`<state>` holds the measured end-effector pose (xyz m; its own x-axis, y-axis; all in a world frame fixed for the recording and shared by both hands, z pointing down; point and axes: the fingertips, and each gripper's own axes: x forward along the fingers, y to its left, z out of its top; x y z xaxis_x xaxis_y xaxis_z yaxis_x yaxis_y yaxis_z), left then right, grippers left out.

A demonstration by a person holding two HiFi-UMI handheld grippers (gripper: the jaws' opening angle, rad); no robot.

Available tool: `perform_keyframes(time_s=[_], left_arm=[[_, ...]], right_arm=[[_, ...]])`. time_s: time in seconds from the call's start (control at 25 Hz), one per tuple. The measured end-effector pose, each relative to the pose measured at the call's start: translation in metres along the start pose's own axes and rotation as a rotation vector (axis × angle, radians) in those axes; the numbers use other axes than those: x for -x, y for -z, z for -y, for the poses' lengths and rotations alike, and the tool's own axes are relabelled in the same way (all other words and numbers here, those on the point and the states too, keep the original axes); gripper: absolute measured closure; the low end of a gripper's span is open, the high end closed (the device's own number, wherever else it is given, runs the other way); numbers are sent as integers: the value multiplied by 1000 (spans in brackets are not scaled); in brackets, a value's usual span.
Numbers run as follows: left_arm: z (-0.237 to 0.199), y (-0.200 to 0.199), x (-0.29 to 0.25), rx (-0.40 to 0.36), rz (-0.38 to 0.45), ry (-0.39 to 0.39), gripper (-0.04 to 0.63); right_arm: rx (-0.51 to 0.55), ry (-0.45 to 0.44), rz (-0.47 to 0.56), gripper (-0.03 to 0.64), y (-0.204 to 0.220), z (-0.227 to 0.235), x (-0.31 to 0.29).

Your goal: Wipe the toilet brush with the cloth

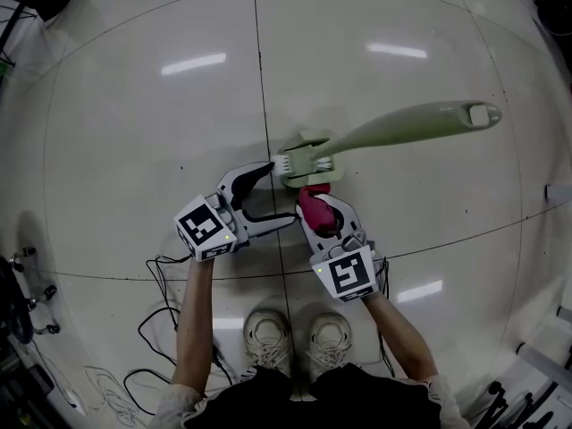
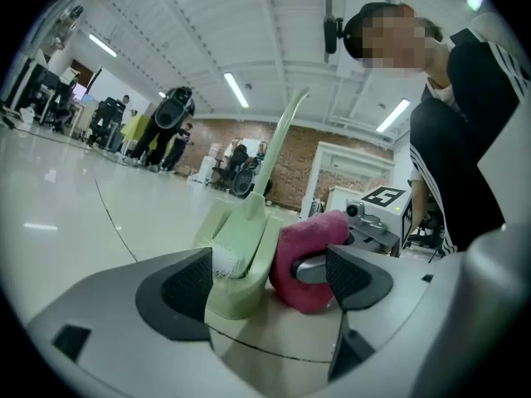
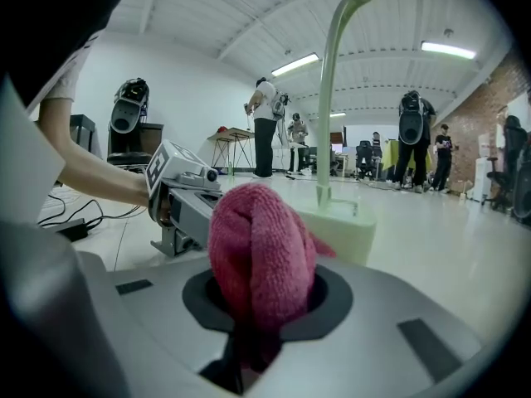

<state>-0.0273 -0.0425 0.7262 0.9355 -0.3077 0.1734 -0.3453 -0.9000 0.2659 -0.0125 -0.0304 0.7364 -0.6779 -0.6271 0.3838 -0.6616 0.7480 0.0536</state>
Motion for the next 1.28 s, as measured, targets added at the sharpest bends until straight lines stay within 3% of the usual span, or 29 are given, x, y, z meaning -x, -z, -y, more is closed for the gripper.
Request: perform_keyframes(time_s=[0.12,0.24,0.32,0.6,0.92,1.08,1.28], left_arm=[[2,-2,3,-9,0,4,190],[-16,-22,20,-22,71,-56,190],[-27,-32,23,-25,91,-50,190],[-54,-11,-6,15,-49,78,189],[-41,-1,-22,-29,-140,153,189],[-38,3,-29,-55,-179,158,167],[-32,4,-25,-39,-168,144,166]], right_arm=[[-18,17,4,548,2,3,4],[-46,33,-4,548,5,6,8],[-51,37,-4,548,5,9,9],[-58,42,-8,548,3,7,6],[-56,40,-9,548,3,10,7],[-57,40,-9,548,2,10,6],[-53,55,-14,548,4,15,9]])
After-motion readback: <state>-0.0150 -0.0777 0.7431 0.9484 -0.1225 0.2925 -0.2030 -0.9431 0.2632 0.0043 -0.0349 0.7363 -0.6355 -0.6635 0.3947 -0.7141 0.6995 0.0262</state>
